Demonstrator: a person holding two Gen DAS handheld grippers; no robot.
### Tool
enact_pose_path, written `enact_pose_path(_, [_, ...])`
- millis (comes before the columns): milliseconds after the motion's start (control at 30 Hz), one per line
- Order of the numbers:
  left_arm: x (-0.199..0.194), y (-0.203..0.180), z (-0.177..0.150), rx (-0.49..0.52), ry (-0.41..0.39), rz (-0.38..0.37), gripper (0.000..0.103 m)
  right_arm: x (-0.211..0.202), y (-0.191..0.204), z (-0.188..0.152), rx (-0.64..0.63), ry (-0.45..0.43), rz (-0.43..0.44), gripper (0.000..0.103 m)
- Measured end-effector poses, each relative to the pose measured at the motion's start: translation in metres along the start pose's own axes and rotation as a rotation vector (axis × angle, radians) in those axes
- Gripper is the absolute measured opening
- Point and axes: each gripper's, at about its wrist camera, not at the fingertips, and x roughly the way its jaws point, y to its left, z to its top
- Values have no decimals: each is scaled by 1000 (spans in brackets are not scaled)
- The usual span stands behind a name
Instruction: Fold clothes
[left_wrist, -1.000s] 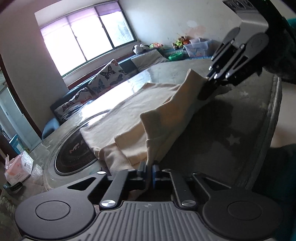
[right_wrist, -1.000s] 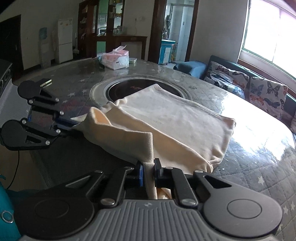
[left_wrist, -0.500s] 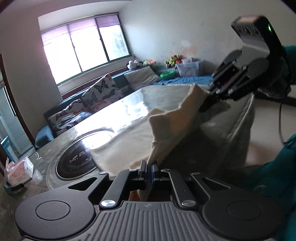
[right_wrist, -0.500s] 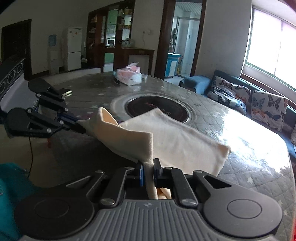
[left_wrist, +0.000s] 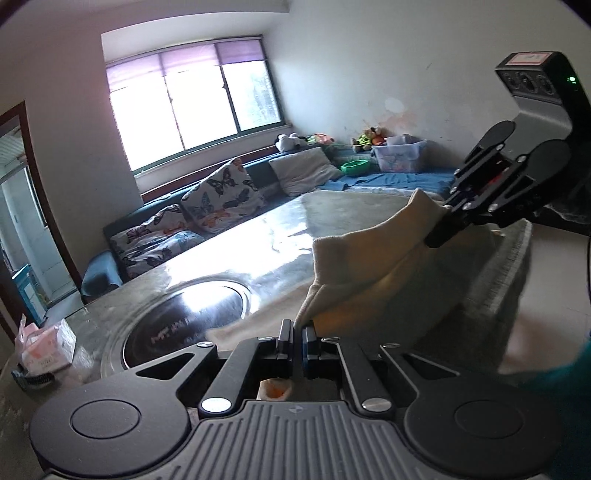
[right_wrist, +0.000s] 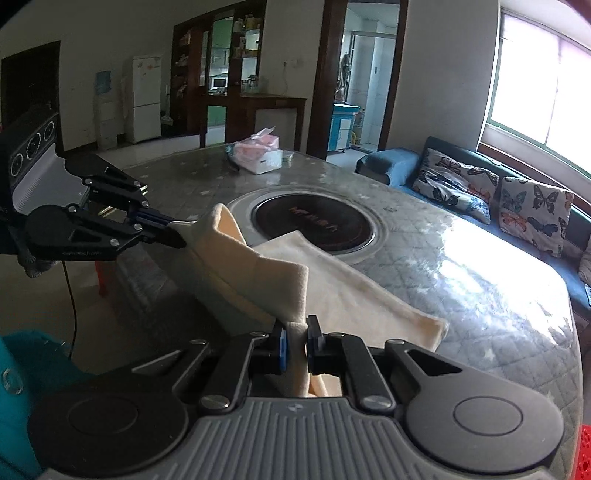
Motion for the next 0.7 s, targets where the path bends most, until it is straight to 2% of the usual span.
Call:
enact_pose_path(200, [66, 31, 18, -1, 47, 53, 5, 43, -39, 29, -10, 19, -27, 9])
enact_pose_path(367, [131, 52, 18, -26, 140, 100, 5, 96, -73, 42, 6, 70, -61, 9])
enact_pose_path(533, [180, 55, 5, -48, 223, 150, 7, 157, -100, 29, 117, 121, -101, 9])
enact_pose_path(700, [196, 59, -2, -86, 258, 169, 16, 184, -109, 7, 217, 139, -148, 16])
